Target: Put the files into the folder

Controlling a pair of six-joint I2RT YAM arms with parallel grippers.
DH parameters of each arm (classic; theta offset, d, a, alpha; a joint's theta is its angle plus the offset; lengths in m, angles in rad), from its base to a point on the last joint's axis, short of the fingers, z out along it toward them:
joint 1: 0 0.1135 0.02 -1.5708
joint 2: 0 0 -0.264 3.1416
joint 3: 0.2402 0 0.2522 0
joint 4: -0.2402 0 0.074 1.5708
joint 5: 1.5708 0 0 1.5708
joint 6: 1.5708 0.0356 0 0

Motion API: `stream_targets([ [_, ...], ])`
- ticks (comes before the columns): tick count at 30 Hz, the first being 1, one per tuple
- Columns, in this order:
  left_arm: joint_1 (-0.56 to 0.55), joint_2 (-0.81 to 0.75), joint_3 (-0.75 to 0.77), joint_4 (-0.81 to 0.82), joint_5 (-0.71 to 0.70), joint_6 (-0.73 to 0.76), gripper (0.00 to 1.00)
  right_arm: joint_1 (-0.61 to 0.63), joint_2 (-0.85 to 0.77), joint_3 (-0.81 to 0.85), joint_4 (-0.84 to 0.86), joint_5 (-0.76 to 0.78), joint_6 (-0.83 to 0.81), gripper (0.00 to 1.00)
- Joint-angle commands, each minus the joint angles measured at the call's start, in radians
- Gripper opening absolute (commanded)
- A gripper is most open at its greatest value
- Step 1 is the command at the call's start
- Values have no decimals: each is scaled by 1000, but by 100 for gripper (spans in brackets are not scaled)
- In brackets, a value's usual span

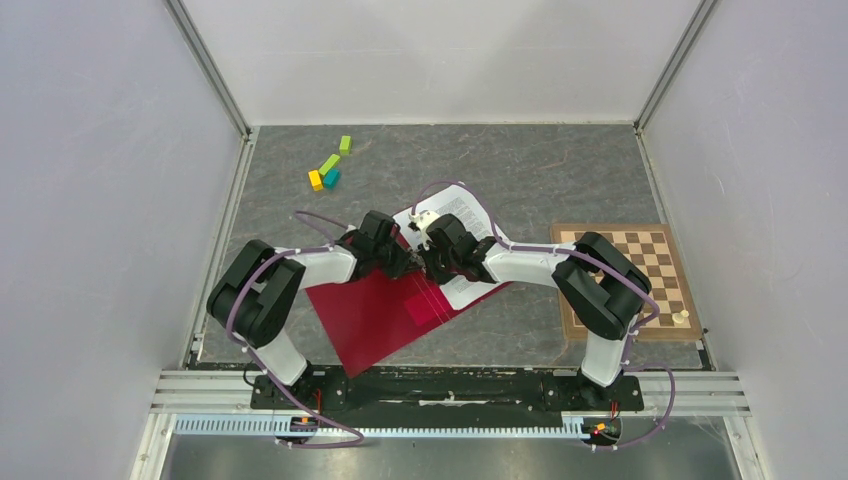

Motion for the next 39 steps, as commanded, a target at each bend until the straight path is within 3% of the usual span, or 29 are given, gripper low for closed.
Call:
stream_targets([
  [1, 1, 6, -68, 13, -13, 44, 15, -3, 65, -51, -154, 11, 5, 0],
  [11, 22, -39, -105, 124, 28, 36, 28, -8, 73, -62, -154, 14, 4, 0],
  [15, 32, -43, -123, 163, 44, 29, 28, -8, 77, -62, -154, 14, 3, 0],
  [25, 48, -24, -146, 192, 68, 22, 14, -10, 86, -61, -154, 13, 3, 0],
  [28, 49, -14, -144, 183, 67, 22, 6, -9, 90, -59, -154, 11, 2, 0],
  [33, 49, 7, -128, 123, 49, 36, 2, -9, 88, -58, -153, 10, 2, 0],
  [39, 47, 46, -31, -158, -64, 88, 2, -10, 66, -44, -149, 5, 0, 0],
])
